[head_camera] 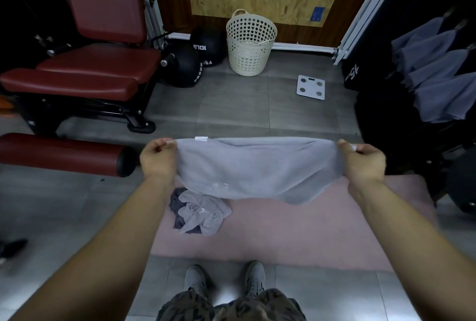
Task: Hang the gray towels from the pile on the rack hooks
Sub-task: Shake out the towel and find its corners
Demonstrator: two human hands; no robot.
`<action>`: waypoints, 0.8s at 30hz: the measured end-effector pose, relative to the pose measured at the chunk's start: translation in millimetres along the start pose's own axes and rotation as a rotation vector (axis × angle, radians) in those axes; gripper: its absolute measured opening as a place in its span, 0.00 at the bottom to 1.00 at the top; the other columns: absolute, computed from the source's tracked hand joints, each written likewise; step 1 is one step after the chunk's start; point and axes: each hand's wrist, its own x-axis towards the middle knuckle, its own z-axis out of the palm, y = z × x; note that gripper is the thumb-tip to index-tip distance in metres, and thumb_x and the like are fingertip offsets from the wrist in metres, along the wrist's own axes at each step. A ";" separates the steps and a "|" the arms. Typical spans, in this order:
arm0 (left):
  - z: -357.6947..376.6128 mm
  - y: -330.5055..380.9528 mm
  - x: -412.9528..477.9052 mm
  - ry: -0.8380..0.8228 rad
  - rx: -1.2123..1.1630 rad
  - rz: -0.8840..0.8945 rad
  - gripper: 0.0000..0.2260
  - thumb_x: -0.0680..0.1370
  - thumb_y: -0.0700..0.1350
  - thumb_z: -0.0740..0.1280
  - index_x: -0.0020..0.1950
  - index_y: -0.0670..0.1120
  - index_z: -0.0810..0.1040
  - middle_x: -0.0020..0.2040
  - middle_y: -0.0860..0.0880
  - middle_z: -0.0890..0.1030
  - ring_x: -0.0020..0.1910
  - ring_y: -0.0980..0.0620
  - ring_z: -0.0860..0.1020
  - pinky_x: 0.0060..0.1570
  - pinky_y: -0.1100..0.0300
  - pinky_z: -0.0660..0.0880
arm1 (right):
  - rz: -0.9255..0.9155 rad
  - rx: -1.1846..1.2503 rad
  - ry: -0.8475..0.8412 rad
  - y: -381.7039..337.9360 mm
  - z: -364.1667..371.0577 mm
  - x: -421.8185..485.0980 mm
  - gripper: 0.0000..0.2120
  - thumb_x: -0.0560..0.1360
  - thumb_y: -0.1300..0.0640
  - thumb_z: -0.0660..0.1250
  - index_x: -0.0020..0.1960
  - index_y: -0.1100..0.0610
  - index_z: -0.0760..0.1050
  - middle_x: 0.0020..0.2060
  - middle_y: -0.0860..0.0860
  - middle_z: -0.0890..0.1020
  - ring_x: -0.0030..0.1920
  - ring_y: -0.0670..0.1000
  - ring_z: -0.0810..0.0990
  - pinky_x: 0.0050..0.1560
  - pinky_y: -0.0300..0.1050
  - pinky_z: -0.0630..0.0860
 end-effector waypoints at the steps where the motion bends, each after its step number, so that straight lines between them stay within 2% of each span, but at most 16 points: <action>1: 6.8 1.3 -10.1 -0.029 -0.025 -0.027 0.11 0.76 0.34 0.69 0.39 0.48 0.78 0.38 0.50 0.80 0.38 0.53 0.76 0.49 0.58 0.74 | -0.023 -0.004 -0.006 1.3 8.8 -9.5 0.14 0.74 0.55 0.74 0.34 0.53 0.72 0.30 0.49 0.75 0.35 0.49 0.71 0.40 0.43 0.71; 5: 34.6 3.3 -70.0 -0.285 -0.029 -0.149 0.07 0.75 0.34 0.71 0.43 0.46 0.82 0.38 0.47 0.83 0.35 0.50 0.78 0.39 0.60 0.77 | -0.084 -0.063 -0.222 5.1 45.0 -63.1 0.15 0.75 0.58 0.73 0.35 0.53 0.70 0.28 0.47 0.72 0.29 0.45 0.67 0.32 0.38 0.68; 7: 47.4 4.2 -102.1 -0.373 -0.034 -0.165 0.04 0.76 0.34 0.72 0.46 0.42 0.83 0.40 0.45 0.84 0.38 0.49 0.80 0.45 0.57 0.80 | -0.108 -0.077 -0.338 5.0 58.7 -90.7 0.13 0.75 0.59 0.73 0.35 0.55 0.72 0.26 0.45 0.73 0.27 0.42 0.69 0.32 0.36 0.69; 9: 54.8 3.8 -124.1 -0.404 -0.025 -0.156 0.03 0.76 0.35 0.73 0.48 0.40 0.84 0.43 0.45 0.86 0.42 0.52 0.83 0.50 0.60 0.80 | -0.092 -0.066 -0.436 4.8 66.7 -109.9 0.12 0.76 0.58 0.72 0.36 0.58 0.74 0.27 0.46 0.76 0.27 0.41 0.71 0.33 0.34 0.71; 10: 55.6 2.7 -128.5 -0.411 -0.026 -0.141 0.04 0.76 0.35 0.73 0.48 0.41 0.85 0.43 0.47 0.86 0.42 0.54 0.83 0.47 0.64 0.81 | -0.065 -0.049 -0.479 5.7 69.4 -115.1 0.12 0.76 0.56 0.72 0.37 0.60 0.76 0.29 0.49 0.78 0.29 0.45 0.74 0.36 0.38 0.75; 12: 55.4 2.9 -132.6 -0.430 -0.042 -0.112 0.05 0.76 0.33 0.71 0.47 0.41 0.84 0.39 0.52 0.86 0.40 0.58 0.83 0.39 0.69 0.78 | 0.004 0.016 -0.550 6.8 71.2 -121.1 0.12 0.76 0.53 0.72 0.40 0.62 0.80 0.37 0.59 0.84 0.38 0.60 0.81 0.46 0.53 0.82; 13: 53.3 2.4 -132.6 -0.447 -0.053 -0.098 0.06 0.76 0.32 0.70 0.47 0.42 0.84 0.37 0.53 0.86 0.38 0.60 0.83 0.38 0.70 0.77 | 0.035 0.064 -0.581 6.9 70.5 -122.6 0.12 0.76 0.52 0.71 0.42 0.61 0.81 0.41 0.63 0.85 0.42 0.64 0.83 0.50 0.59 0.82; 15: 48.7 2.4 -132.8 -0.494 -0.034 -0.055 0.08 0.77 0.32 0.70 0.46 0.44 0.84 0.38 0.54 0.86 0.39 0.61 0.84 0.41 0.69 0.78 | 0.085 0.140 -0.623 5.2 67.6 -123.9 0.11 0.79 0.55 0.68 0.45 0.62 0.82 0.45 0.65 0.85 0.44 0.61 0.84 0.50 0.58 0.82; 17: 43.8 1.0 -132.5 -0.545 -0.004 -0.015 0.07 0.76 0.32 0.70 0.49 0.42 0.84 0.43 0.50 0.87 0.44 0.56 0.85 0.48 0.63 0.81 | 0.103 0.181 -0.651 1.3 64.4 -126.2 0.12 0.81 0.59 0.65 0.48 0.67 0.81 0.45 0.63 0.85 0.45 0.57 0.84 0.47 0.50 0.82; 18: 41.6 0.2 -132.5 -0.567 0.004 0.001 0.07 0.75 0.32 0.72 0.51 0.41 0.84 0.45 0.48 0.87 0.46 0.53 0.85 0.51 0.60 0.81 | 0.105 0.207 -0.666 -0.8 62.6 -127.6 0.12 0.82 0.59 0.65 0.48 0.69 0.80 0.46 0.63 0.86 0.46 0.57 0.85 0.48 0.49 0.82; 21: 38.9 -0.9 -131.0 -0.559 0.050 0.041 0.12 0.70 0.30 0.75 0.52 0.41 0.83 0.46 0.46 0.87 0.46 0.51 0.84 0.51 0.59 0.81 | 0.180 0.321 -0.723 -7.2 57.8 -131.9 0.12 0.82 0.61 0.62 0.45 0.66 0.79 0.43 0.59 0.86 0.47 0.59 0.86 0.51 0.51 0.83; 24: 38.1 0.4 -128.4 -0.612 0.103 0.088 0.17 0.67 0.31 0.78 0.54 0.41 0.82 0.49 0.45 0.86 0.51 0.48 0.84 0.53 0.57 0.81 | 0.284 0.414 -0.720 -11.0 53.8 -130.8 0.11 0.83 0.62 0.60 0.49 0.65 0.79 0.40 0.59 0.82 0.47 0.61 0.81 0.51 0.53 0.83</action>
